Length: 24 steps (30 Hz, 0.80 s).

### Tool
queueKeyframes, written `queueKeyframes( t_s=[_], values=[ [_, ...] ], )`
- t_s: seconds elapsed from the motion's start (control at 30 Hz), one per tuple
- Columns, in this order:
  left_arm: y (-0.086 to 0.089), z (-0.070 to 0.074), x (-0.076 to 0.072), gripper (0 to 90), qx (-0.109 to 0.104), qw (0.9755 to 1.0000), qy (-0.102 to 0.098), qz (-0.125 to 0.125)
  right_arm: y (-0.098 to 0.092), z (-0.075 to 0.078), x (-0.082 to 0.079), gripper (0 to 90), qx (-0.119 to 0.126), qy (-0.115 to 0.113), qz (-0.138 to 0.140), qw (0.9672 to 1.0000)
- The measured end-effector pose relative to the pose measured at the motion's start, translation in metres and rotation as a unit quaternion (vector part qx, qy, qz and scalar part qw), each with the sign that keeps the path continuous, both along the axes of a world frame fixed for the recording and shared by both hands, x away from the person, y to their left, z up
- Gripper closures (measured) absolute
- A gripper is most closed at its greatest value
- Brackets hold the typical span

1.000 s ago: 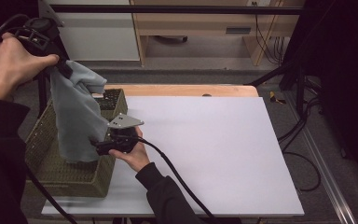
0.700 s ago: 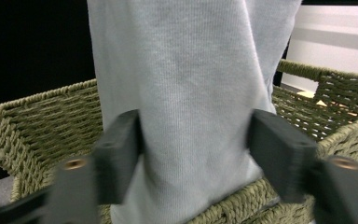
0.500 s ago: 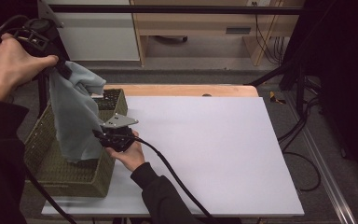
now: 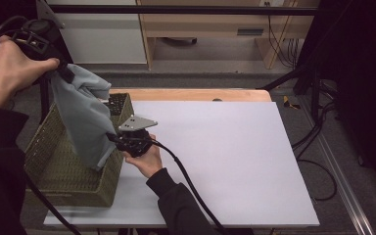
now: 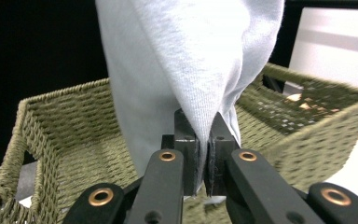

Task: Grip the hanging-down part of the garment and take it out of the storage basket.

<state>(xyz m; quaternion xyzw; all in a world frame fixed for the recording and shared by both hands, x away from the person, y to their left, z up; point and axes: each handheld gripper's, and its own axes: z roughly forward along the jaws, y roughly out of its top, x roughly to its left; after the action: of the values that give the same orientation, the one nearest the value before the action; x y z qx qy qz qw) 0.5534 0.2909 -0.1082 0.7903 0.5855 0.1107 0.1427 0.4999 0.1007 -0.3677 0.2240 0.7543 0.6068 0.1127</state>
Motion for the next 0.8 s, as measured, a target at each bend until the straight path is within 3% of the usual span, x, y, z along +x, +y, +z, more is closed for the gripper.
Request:
queueKeyframes(
  t_s=[0.33, 0.8],
  values=[
    [-0.003, -0.004, -0.002, 79.0, -0.001, 1.0000, 0.000, -0.004, -0.043, 0.031, -0.005, 86.6, 0.019, -0.028, -0.014, 0.9993],
    [-0.021, -0.011, -0.002, 79.0, -0.015, 0.9995, 0.003, -0.028, -0.111, 0.077, -0.017, 86.7, 0.028, -0.069, -0.066, 0.9950]
  ],
)
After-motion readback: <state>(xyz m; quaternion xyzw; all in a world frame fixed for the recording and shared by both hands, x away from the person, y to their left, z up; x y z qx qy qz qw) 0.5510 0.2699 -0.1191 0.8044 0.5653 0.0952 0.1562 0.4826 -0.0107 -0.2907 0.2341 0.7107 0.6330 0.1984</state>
